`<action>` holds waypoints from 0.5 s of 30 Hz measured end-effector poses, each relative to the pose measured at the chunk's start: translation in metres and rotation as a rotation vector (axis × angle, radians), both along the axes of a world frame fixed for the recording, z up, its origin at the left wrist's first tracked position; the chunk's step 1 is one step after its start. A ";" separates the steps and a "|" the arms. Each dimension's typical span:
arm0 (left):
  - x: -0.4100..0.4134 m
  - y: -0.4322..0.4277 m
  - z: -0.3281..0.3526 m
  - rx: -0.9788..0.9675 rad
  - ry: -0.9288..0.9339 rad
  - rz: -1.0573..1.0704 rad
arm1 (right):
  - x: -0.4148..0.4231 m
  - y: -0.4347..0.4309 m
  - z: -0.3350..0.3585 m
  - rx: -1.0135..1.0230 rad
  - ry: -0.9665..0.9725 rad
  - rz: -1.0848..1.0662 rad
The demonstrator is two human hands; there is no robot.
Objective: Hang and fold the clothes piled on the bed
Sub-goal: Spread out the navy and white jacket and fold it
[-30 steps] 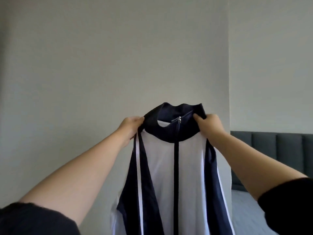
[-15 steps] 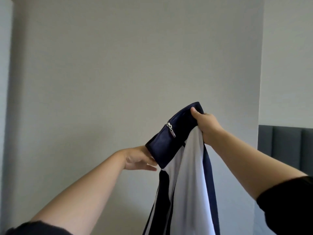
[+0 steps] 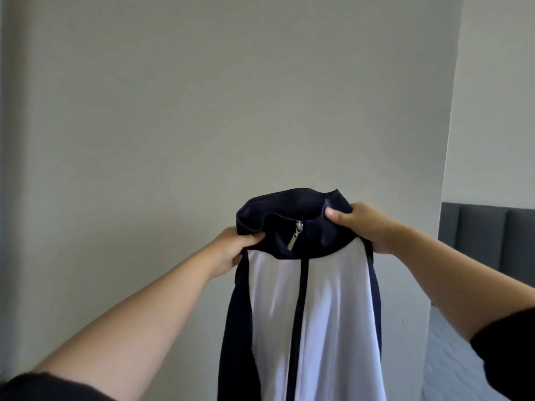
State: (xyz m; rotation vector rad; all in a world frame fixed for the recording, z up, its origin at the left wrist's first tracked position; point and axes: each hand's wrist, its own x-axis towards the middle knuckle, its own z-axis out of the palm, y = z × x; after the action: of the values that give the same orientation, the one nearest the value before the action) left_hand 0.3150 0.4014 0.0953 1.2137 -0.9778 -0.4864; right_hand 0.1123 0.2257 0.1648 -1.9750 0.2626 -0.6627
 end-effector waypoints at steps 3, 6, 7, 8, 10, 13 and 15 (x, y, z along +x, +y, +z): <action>0.003 0.003 0.014 0.072 -0.121 0.136 | -0.011 -0.009 -0.010 -0.037 0.184 0.136; 0.001 0.007 0.024 0.178 -0.337 0.323 | -0.019 -0.016 -0.016 -0.055 0.272 0.157; -0.002 0.007 0.025 0.198 -0.391 0.353 | -0.019 -0.018 -0.019 -0.063 0.279 0.139; -0.005 0.006 0.025 0.195 -0.401 0.354 | -0.020 -0.019 -0.021 -0.075 0.267 0.102; -0.011 0.005 0.025 0.161 -0.314 0.250 | -0.020 -0.021 -0.023 -0.091 0.189 -0.012; -0.015 0.012 0.029 0.236 -0.238 -0.028 | -0.023 -0.021 -0.022 -0.204 0.102 -0.164; -0.015 0.016 0.032 0.309 -0.270 -0.124 | -0.025 -0.020 -0.021 -0.419 0.173 -0.274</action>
State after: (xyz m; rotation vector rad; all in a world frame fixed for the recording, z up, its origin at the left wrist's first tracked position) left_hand 0.3003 0.4174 0.1274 1.5295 -1.2458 -0.5971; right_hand 0.0869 0.2056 0.1437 -2.4296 0.5426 -0.7684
